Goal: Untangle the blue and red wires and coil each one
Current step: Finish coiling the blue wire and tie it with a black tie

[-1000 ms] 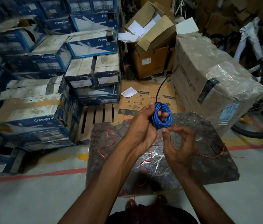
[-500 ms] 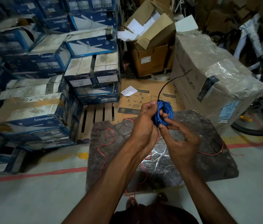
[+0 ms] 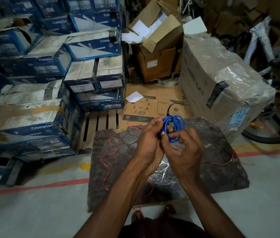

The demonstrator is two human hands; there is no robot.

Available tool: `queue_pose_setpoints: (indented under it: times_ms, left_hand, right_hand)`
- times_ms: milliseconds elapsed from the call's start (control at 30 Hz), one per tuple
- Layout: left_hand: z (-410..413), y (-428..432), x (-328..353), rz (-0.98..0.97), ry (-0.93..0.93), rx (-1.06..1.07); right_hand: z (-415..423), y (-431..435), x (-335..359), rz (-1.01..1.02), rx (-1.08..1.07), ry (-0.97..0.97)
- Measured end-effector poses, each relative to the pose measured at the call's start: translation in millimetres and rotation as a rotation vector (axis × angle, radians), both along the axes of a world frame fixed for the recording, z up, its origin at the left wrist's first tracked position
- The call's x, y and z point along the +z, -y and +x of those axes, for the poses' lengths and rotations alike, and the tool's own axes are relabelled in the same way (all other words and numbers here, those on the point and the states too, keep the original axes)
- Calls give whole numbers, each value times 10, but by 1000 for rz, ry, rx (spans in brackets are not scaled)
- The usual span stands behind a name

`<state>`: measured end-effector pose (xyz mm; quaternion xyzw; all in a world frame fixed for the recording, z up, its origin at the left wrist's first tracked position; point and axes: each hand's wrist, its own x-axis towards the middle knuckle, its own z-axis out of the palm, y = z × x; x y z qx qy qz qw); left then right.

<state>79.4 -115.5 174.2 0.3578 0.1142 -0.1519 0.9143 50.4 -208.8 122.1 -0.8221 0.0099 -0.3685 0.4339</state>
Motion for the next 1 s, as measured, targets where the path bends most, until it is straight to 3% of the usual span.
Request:
queue_pose_setpoints:
  times_ms: [200,333,467,667,1000]
  left_hand:
    - [160,-172,-209,168,2,114]
    - [176,-263,-364,486,110,91]
    - [110,-318,-309,774,238,-70]
    - [94,-355,-199,856,341,-170]
    - [122,-357,-227,966,447,-163]
  right_hand:
    - [-48,34,115,170,191,-159]
    - [166,187,140,303,177,-141]
    - [419,299,262,217,342,-171]
    - [584,292,377,179,428,-124]
    - [564,155,236,313,244,-4]
